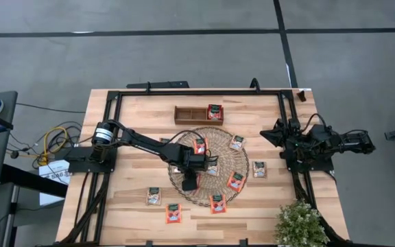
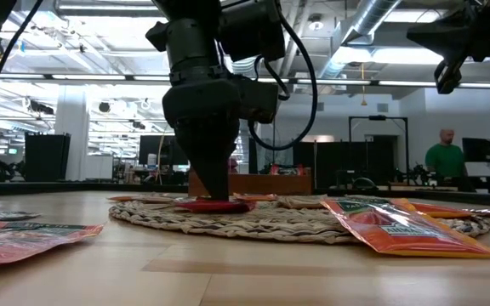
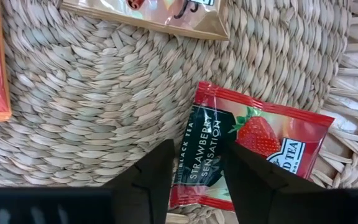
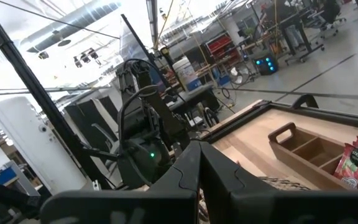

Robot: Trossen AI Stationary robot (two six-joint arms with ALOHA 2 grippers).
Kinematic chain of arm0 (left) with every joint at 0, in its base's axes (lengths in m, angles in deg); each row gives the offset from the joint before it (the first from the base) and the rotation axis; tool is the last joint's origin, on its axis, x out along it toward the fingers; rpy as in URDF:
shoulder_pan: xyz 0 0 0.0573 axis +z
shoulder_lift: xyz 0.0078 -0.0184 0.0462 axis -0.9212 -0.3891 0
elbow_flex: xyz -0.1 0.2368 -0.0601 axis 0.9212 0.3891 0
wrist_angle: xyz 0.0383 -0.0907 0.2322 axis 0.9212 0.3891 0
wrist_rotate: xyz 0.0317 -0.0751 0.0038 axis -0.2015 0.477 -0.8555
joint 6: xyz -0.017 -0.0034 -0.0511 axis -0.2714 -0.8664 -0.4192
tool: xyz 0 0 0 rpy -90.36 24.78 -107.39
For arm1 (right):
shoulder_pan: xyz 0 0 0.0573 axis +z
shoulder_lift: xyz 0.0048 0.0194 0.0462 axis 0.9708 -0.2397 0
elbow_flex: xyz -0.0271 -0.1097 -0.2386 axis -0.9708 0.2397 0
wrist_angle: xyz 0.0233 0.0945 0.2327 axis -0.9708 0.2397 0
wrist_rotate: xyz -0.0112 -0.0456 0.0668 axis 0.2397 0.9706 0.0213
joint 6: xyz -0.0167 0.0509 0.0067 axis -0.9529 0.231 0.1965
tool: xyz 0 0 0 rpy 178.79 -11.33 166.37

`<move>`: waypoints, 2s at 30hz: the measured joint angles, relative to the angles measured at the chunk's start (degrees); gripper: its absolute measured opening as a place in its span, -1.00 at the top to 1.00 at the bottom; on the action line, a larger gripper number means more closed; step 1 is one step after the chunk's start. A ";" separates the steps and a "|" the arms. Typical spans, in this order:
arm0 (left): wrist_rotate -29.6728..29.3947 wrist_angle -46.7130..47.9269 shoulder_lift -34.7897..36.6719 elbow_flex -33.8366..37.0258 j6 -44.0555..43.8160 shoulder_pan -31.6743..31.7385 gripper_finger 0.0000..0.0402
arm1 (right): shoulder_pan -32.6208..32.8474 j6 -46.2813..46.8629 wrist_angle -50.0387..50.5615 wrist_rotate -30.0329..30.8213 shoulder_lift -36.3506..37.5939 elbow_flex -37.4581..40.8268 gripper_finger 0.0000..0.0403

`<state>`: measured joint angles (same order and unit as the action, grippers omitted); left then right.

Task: Pick & Place Tea
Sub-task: Put the red tea bag into the right section of the brown wooden organizer

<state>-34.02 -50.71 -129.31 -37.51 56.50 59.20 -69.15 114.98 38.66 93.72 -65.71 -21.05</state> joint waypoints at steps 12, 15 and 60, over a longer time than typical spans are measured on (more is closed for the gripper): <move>-0.24 -0.59 1.09 0.22 -0.56 -0.02 0.60 | 0.00 0.00 0.09 0.01 0.00 0.00 1.00; -0.26 -0.59 1.11 0.22 -0.56 -0.04 0.68 | 0.01 0.00 0.33 0.00 0.00 0.00 1.00; -16.24 7.47 17.81 -19.48 13.03 5.41 1.00 | 0.00 0.00 0.35 0.25 0.00 0.00 1.00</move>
<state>-50.27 -43.24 -111.49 -57.00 69.53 64.61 -69.15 114.98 39.01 93.98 -65.71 -21.05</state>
